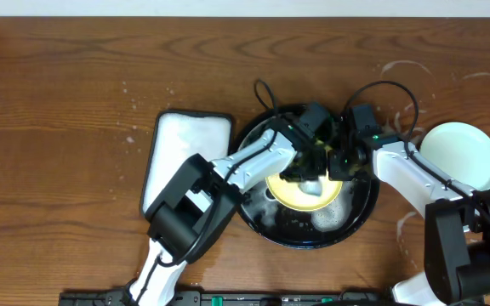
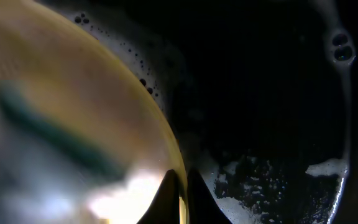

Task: Clean dirty plates on tray and stack at the side
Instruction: 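Scrub the yellow plate with the sponge in the left gripper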

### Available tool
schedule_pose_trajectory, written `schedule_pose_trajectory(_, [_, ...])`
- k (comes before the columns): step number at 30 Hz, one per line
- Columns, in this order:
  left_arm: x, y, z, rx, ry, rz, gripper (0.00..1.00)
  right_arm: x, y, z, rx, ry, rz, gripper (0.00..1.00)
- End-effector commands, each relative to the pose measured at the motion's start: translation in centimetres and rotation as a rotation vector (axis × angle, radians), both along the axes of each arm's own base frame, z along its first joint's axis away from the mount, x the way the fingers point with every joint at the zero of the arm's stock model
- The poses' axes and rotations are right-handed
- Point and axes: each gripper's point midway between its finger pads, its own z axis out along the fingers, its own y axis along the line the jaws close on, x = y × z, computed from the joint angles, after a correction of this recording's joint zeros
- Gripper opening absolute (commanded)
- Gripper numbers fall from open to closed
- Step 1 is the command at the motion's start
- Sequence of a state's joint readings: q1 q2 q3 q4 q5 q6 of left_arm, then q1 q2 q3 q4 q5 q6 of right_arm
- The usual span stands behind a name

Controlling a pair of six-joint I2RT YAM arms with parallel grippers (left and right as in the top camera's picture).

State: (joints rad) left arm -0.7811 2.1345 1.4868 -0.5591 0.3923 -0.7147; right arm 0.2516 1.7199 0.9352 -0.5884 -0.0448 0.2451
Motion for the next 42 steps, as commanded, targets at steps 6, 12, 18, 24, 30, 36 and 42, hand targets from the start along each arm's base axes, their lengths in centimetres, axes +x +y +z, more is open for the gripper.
schedule_pose_trajectory(6, [-2.3, 4.7, -2.9, 0.174, 0.148, 0.045, 0.08, -1.4, -0.6, -2.0, -0.035, 0.071, -0.003, 0.01])
schedule_pose_trajectory(12, [0.0, 10.6, -3.1, 0.395, 0.068, 0.051, 0.07, -1.5, -0.7, -2.0, -0.035, 0.072, -0.003, 0.01])
schedule_pose_trajectory(18, [4.1, 13.9, -1.4, 0.597, -0.132, 0.066, 0.07, -1.5, -0.7, -2.0, -0.036, 0.072, -0.003, 0.01])
schedule_pose_trajectory(24, [6.7, 11.0, -1.2, 0.517, -0.270, 0.088, 0.08, -1.5, -0.7, -2.0, -0.036, 0.073, -0.003, 0.01])
schedule_pose_trajectory(30, [5.3, 3.0, -0.6, 0.152, -0.191, 0.032, 0.08, -1.5, -0.7, -2.0, -0.036, 0.073, -0.003, 0.01])
schedule_pose_trajectory(36, [2.7, -0.6, 0.1, 0.007, -0.078, 0.030, 0.08, -1.5, -0.7, -2.0, -0.036, 0.073, -0.003, 0.01])
schedule_pose_trajectory(42, [-0.4, -0.4, -0.5, 0.052, -0.006, -0.031, 0.08, -1.5, -0.6, -2.0, -0.033, 0.075, -0.002, 0.01])
